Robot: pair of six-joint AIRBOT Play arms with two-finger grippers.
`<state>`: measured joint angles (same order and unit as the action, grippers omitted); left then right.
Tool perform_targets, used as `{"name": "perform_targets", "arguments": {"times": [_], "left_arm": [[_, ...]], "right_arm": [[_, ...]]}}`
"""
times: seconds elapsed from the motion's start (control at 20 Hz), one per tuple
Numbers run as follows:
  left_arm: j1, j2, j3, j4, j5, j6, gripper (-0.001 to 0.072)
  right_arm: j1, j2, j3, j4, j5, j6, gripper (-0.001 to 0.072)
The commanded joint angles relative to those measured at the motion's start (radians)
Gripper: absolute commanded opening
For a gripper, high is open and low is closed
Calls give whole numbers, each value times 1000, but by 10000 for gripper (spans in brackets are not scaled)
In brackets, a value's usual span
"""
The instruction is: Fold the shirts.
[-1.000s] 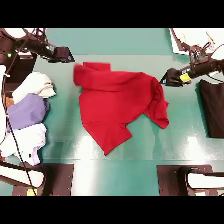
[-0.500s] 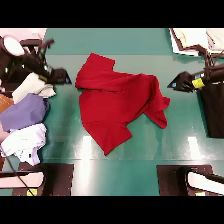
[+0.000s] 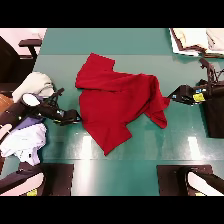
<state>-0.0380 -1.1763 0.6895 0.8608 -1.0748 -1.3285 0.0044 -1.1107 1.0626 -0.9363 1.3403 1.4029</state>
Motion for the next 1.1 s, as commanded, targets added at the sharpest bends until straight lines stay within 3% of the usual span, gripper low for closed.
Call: {"name": "perform_targets", "arguments": {"times": [0.0,0.1,0.25,0.35,0.45,0.6,0.8,1.05], "left_arm": [[-94,14,-79,-58,160,18,544],[-150,14,-79,-57,226,-31,545],[-174,14,-79,-59,243,-37,542],[-174,14,-75,-59,245,-35,214],[-174,17,-41,-53,237,-32,25],[-174,50,50,-21,193,-32,25],[-174,62,127,-26,173,-31,25],[-174,61,128,-27,167,-32,25]], "right_arm": [[13,11,-13,3,-3,0,451],[12,11,-13,2,3,1,451],[-5,11,-13,2,10,1,451],[-19,11,-13,-11,37,1,451],[-48,12,-23,-45,71,2,451],[-132,59,-155,-89,83,3,451],[-233,130,-414,-92,-6,3,452],[-210,64,-564,50,-192,-1,444]]}}
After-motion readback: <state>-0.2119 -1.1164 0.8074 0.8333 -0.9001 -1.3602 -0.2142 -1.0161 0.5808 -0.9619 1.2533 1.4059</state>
